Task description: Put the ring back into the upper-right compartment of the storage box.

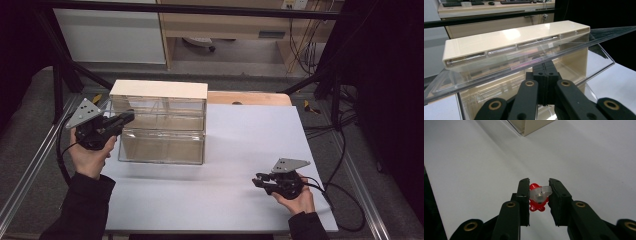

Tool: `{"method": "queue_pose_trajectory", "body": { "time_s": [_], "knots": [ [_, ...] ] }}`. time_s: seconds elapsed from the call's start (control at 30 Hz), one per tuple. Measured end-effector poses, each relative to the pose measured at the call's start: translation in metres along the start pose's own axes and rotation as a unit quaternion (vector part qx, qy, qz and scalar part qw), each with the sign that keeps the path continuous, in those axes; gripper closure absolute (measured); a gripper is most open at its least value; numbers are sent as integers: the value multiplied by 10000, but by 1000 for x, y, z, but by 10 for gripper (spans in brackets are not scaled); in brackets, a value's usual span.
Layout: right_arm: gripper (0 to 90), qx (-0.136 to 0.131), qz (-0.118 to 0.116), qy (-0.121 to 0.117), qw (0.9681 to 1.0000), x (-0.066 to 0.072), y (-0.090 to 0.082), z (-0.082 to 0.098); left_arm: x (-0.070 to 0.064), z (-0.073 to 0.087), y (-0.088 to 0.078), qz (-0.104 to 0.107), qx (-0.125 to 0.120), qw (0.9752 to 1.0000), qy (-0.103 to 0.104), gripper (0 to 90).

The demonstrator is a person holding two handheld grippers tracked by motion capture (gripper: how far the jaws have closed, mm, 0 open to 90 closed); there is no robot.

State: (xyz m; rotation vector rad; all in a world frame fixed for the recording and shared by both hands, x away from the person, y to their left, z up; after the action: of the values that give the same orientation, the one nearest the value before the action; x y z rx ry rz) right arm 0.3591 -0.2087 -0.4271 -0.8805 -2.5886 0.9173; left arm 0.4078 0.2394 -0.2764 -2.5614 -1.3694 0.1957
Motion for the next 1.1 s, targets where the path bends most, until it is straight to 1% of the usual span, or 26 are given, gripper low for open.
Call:
{"method": "queue_pose_trajectory", "body": {
  "time_s": [0.53,1.1],
  "knots": [
    [717,-158,-104,-111,9998,13,3,-21,0,0,1,7,5,10000,3,897],
    [717,-309,-144,-158,9993,20,4,-41,-3,0,5,27,15,10000,19,897]
  ]
}}
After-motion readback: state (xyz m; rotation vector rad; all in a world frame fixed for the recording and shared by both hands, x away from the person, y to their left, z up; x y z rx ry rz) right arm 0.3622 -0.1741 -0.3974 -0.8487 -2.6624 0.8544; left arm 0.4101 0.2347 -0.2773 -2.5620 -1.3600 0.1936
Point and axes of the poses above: each handheld gripper's, and its own axes: y roughly forward along the jaws, z roughly out of its underside, x roughly to its left, the point moved 4 cm from there along y, roughly forward along the jaws, and after that the axes turned 1 degree about -y, right-handed, at the moved point
